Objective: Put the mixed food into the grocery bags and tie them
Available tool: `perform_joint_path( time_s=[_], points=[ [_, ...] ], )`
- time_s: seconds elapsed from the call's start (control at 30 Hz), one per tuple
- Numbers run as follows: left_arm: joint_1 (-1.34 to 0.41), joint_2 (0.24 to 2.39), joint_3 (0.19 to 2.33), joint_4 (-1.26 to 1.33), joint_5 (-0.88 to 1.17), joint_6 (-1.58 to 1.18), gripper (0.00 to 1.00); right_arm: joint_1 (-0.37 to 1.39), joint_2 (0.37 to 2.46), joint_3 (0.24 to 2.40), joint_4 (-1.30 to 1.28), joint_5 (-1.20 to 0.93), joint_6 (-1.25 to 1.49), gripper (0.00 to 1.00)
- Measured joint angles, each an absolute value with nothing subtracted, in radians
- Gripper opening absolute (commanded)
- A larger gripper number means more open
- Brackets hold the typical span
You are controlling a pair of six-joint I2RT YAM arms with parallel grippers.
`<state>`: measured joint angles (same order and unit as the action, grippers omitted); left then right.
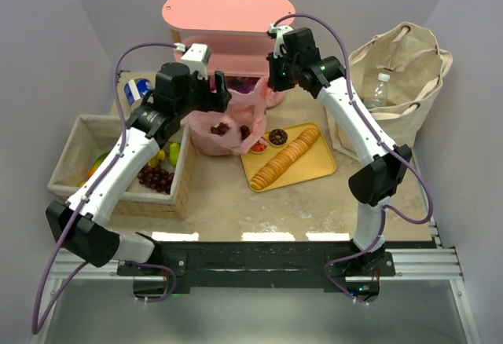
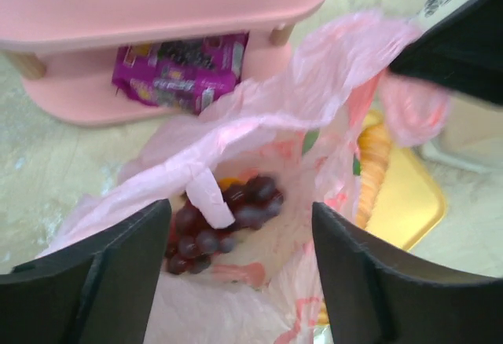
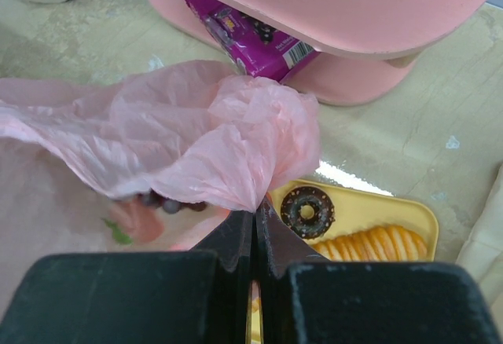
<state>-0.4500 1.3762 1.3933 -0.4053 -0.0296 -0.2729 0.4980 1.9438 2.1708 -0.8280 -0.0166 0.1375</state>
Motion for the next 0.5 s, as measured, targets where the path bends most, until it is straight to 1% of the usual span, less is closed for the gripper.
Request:
perform_joint_path(
  time_s=[0.03, 0.1, 0.3, 0.4, 0.5],
  points=[
    [-0.450, 1.376, 1.417, -0.406, -0.020, -0.269, 0.87, 0.498, 1.944, 2.171, -0.830, -0.017, 0.138, 0.00],
    [-0.450, 1.376, 1.475, -0.407, 0.013, -0.258, 0.88, 0.498, 1.944, 2.171, -0.837, -0.017, 0.138, 0.00],
    [-0.452, 1.373, 1.674, -0.498, 0.178, -0.187, 0.86, 0.498, 1.944, 2.171, -0.839, -0.016, 0.138, 0.00],
    [-0.460, 1.347, 1.676, -0.578, 0.246, -0.162, 0.85, 0.498, 1.944, 2.177, -0.843, -0.016, 0.138, 0.00],
    [-0.471, 1.316, 1.611, -0.647, 0.313, -0.157, 0.85, 0.498, 1.944, 2.183, -0.845, -0.016, 0.138, 0.00]
  ],
)
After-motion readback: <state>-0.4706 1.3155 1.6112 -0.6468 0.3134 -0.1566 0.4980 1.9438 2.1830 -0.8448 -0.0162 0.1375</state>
